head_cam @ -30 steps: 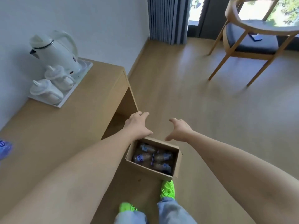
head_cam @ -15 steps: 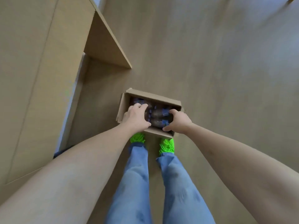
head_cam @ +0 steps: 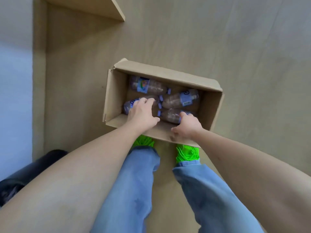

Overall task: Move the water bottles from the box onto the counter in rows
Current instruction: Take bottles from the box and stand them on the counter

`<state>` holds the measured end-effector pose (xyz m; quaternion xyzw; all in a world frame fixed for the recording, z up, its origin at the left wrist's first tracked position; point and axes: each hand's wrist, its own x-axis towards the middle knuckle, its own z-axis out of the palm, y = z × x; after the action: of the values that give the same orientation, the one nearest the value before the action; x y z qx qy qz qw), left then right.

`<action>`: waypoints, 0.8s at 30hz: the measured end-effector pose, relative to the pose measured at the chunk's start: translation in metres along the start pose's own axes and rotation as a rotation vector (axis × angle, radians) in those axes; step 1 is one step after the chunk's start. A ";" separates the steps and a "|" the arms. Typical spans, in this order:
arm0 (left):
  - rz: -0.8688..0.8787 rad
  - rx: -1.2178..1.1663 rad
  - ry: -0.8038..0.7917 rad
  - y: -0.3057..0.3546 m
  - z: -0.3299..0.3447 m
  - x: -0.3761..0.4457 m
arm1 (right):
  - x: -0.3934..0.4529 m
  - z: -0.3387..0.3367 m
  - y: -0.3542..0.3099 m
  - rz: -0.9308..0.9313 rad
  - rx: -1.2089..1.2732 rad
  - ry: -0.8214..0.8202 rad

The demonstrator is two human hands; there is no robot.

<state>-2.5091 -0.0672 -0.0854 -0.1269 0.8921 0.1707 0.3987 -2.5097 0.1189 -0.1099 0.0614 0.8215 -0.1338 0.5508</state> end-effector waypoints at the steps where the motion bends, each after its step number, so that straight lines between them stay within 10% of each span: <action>1: -0.004 0.020 0.000 -0.007 0.010 0.014 | 0.016 0.007 0.004 0.000 -0.018 0.018; 24: -0.002 0.308 0.006 -0.049 0.078 0.124 | 0.120 0.073 0.027 -0.089 -0.410 0.262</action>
<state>-2.5201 -0.0913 -0.2376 -0.0657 0.9088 0.0310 0.4109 -2.4839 0.1183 -0.2505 -0.0712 0.8977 0.0205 0.4343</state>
